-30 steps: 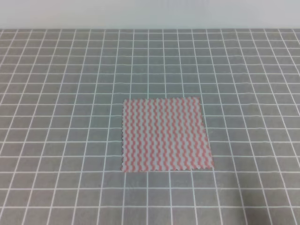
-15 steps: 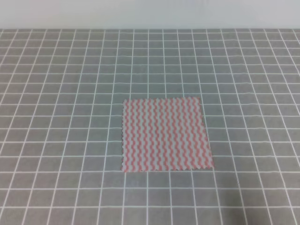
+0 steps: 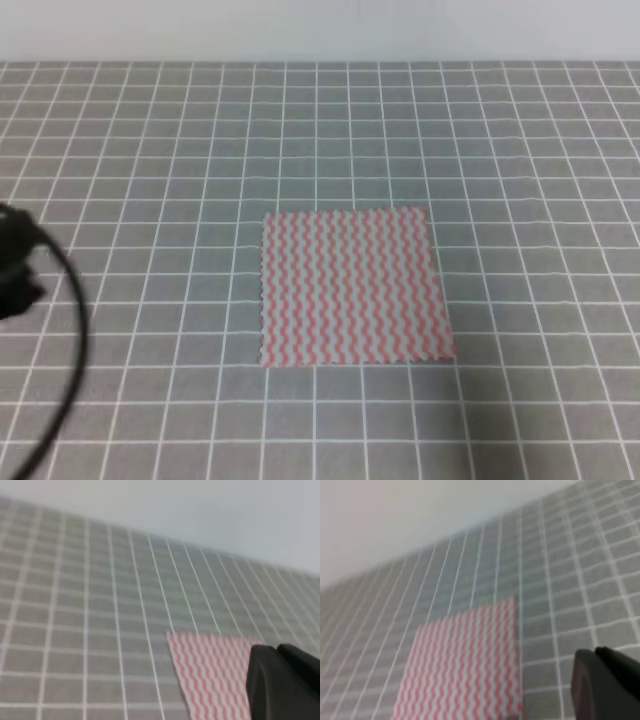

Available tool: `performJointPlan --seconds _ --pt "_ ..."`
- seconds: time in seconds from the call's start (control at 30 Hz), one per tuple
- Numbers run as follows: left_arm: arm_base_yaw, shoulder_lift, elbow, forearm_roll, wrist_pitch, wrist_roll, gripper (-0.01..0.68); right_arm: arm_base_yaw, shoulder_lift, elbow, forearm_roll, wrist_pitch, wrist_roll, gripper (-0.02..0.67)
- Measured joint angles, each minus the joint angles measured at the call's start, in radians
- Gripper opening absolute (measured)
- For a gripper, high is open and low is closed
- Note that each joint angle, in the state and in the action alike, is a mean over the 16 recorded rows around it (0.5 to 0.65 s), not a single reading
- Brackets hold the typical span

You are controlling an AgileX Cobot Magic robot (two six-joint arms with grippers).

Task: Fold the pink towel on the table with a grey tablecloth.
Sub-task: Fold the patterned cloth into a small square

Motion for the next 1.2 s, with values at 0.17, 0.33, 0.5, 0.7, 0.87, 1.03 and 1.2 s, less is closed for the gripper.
performJointPlan --seconds 0.17,0.33,0.5,0.7,0.87,1.03,1.2 --pt "-0.068 0.078 -0.019 -0.015 0.006 0.028 -0.002 0.004 0.146 -0.116 -0.059 0.15 -0.078 -0.017" --pt "-0.112 0.123 -0.026 -0.023 0.003 0.06 -0.003 0.049 0.326 -0.245 -0.175 0.283 -0.068 -0.017" --pt "-0.128 0.135 -0.026 -0.024 -0.008 0.087 -0.003 0.17 0.508 -0.355 -0.358 0.343 0.059 -0.017" --pt "-0.131 0.135 -0.026 -0.025 -0.016 0.112 -0.002 0.362 0.712 -0.438 -0.63 0.325 0.27 -0.017" --pt "-0.131 0.134 -0.026 -0.026 -0.021 0.119 -0.002 0.475 0.855 -0.479 -0.793 0.276 0.441 -0.014" --pt "-0.131 0.135 -0.026 -0.025 -0.023 0.118 -0.002 0.507 0.961 -0.496 -0.814 0.216 0.524 0.032" --pt "-0.131 0.135 -0.026 -0.027 -0.023 0.118 -0.002 0.497 1.028 -0.498 -0.724 0.144 0.56 0.138"
